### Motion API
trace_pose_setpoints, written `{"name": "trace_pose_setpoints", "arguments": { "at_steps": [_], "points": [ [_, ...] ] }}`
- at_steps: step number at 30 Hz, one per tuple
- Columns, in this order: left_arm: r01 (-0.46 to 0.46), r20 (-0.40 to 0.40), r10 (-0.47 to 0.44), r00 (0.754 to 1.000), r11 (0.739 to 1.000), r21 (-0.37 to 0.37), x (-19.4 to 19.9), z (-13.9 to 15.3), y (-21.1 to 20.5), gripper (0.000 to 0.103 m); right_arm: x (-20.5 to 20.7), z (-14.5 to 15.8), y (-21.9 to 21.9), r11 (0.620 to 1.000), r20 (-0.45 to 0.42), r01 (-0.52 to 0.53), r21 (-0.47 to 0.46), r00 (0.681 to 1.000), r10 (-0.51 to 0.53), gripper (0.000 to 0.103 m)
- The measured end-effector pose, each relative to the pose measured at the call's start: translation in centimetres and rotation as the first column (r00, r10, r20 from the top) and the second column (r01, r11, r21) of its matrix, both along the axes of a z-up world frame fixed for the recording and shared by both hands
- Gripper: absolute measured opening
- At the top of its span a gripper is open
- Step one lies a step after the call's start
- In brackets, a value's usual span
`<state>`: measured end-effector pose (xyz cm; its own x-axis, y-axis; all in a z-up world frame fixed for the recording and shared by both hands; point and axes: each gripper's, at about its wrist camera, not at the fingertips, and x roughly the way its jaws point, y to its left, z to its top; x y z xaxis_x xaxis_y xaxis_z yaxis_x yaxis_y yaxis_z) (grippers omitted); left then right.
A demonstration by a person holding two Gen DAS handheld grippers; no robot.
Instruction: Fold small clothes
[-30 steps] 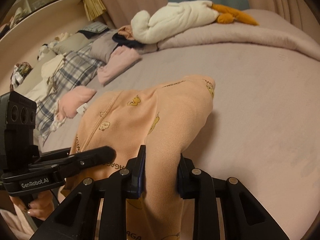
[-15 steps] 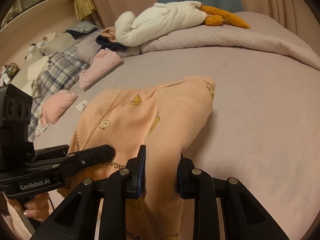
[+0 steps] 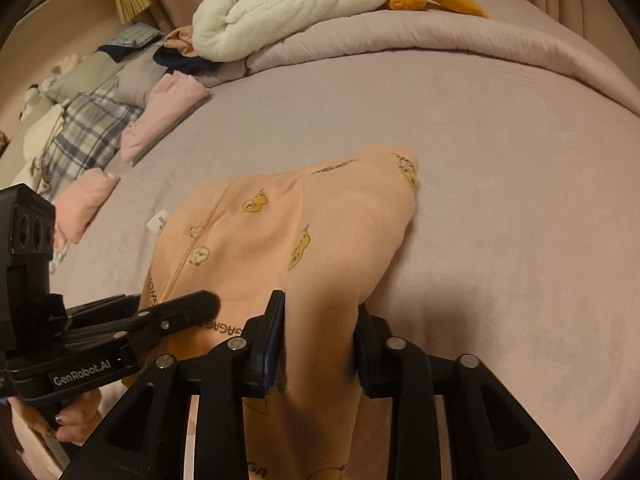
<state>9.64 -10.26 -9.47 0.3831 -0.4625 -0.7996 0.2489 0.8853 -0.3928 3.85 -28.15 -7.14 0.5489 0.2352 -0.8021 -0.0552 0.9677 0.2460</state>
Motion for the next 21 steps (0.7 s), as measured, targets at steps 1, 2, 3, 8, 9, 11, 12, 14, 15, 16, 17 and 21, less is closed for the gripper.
{"name": "trace_pose_setpoints", "arguments": {
  "at_steps": [1, 2, 3, 8, 9, 11, 12, 14, 15, 16, 17, 21],
  "points": [
    [-0.009, 0.019, 0.009, 1.0, 1.0, 0.006, -0.3, 0.5, 0.2, 0.061, 0.0, 0.3, 0.0, 1.0, 0.0, 0.014, -0.023, 1.0, -0.014, 0.041],
    [-0.018, 0.041, 0.017, 0.999, 1.0, 0.009, -0.6, 1.1, 0.5, 0.068, -0.2, 0.6, -0.1, 0.999, 0.008, 0.023, -0.038, 1.0, -0.023, 0.044],
    [-0.026, 0.062, 0.025, 0.998, 1.0, 0.013, -0.9, 1.7, 0.7, 0.08, -0.4, 1.0, -0.2, 0.998, 0.021, 0.031, -0.049, 0.999, -0.03, 0.054],
    [-0.049, 0.164, 0.041, 0.986, 0.998, 0.043, -2.9, 5.9, 1.8, 0.096, -2.9, 5.3, -0.5, 0.998, 0.143, 0.053, -0.047, 0.989, -0.046, 0.075],
    [-0.058, 0.187, 0.047, 0.981, 0.997, 0.049, -3.3, 6.8, 2.0, 0.1, -3.5, 6.3, -0.5, 0.997, 0.169, 0.056, -0.048, 0.985, -0.047, 0.077],
    [-0.077, 0.239, 0.063, 0.969, 0.996, 0.049, -4.5, 8.5, 2.7, 0.102, -4.7, 8.1, -0.5, 0.997, 0.223, 0.059, -0.045, 0.974, -0.048, 0.082],
    [-0.081, 0.256, 0.066, 0.965, 0.995, 0.049, -5.0, 9.2, 2.8, 0.102, -5.5, 9.1, -0.4, 0.997, 0.251, 0.06, -0.041, 0.967, -0.047, 0.085],
    [-0.096, 0.275, 0.079, 0.958, 0.994, 0.048, -6.1, 10.3, 3.4, 0.103, -6.2, 10.0, -0.2, 0.997, 0.279, 0.063, -0.041, 0.959, -0.049, 0.087],
    [-0.102, 0.277, 0.085, 0.957, 0.994, 0.048, -6.5, 10.5, 3.7, 0.103, -6.7, 10.3, -0.2, 0.997, 0.291, 0.065, -0.045, 0.956, -0.049, 0.087],
    [-0.108, 0.279, 0.09, 0.956, 0.993, 0.05, -6.9, 10.8, 3.9, 0.103, -7.0, 10.6, 0.0, 0.996, 0.298, 0.07, -0.05, 0.953, -0.052, 0.087],
    [-0.111, 0.28, 0.092, 0.956, 0.992, 0.052, -7.1, 10.9, 3.9, 0.103, -7.3, 10.7, 0.1, 0.996, 0.304, 0.076, -0.054, 0.951, -0.056, 0.087],
    [-0.124, 0.286, 0.1, 0.953, 0.99, 0.066, -8.8, 10.8, 4.3, 0.103, -8.1, 10.2, 0.3, 0.994, 0.302, 0.097, -0.049, 0.95, -0.078, 0.088]
  ]
}}
